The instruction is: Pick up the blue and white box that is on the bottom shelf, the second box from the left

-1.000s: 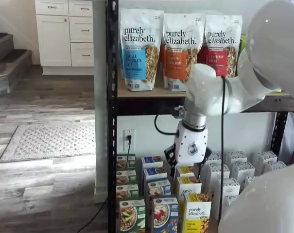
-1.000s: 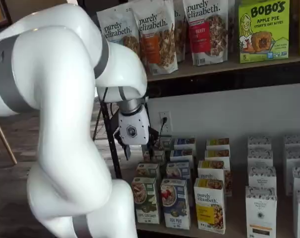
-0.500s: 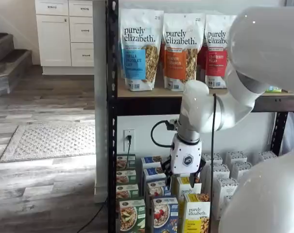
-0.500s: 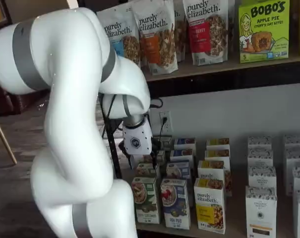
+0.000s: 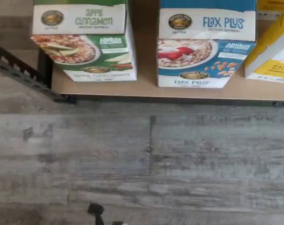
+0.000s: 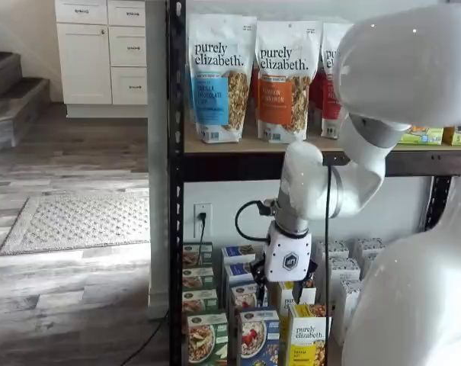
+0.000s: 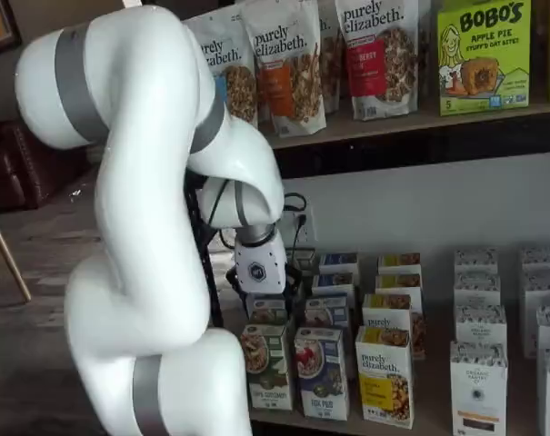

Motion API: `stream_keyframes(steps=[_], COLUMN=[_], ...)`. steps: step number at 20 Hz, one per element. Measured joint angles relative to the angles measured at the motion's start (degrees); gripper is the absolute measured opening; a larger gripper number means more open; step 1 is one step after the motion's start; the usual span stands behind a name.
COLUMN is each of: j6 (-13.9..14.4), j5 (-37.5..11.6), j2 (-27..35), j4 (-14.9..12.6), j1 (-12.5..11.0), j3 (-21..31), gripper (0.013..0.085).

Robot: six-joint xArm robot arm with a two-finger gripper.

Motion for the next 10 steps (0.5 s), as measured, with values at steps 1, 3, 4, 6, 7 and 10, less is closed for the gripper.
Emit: stream_keyframes(steps=[1,3,4,6,7,10], j6=[-0.01,1.43,2.69,3.39,3.18,1.26], j5=[-0.56,-1.91,-2.30,-3.47,-4.08,-6.65], j2=[0.94,2.78,3.63,5.32,5.95,8.13], j4=[-0.32,-2.61,-4.40,-5.92,-6.04,-5.11], j1=[-0.25,-0.77,-1.04,-1.69,-1.99,-3.07], j3=[-0.36,-1.00,-1.41,-2.07,-2.27,-2.88], gripper=[0.0850,0.0850,0.0850,0.0850,0.0850,0.0850])
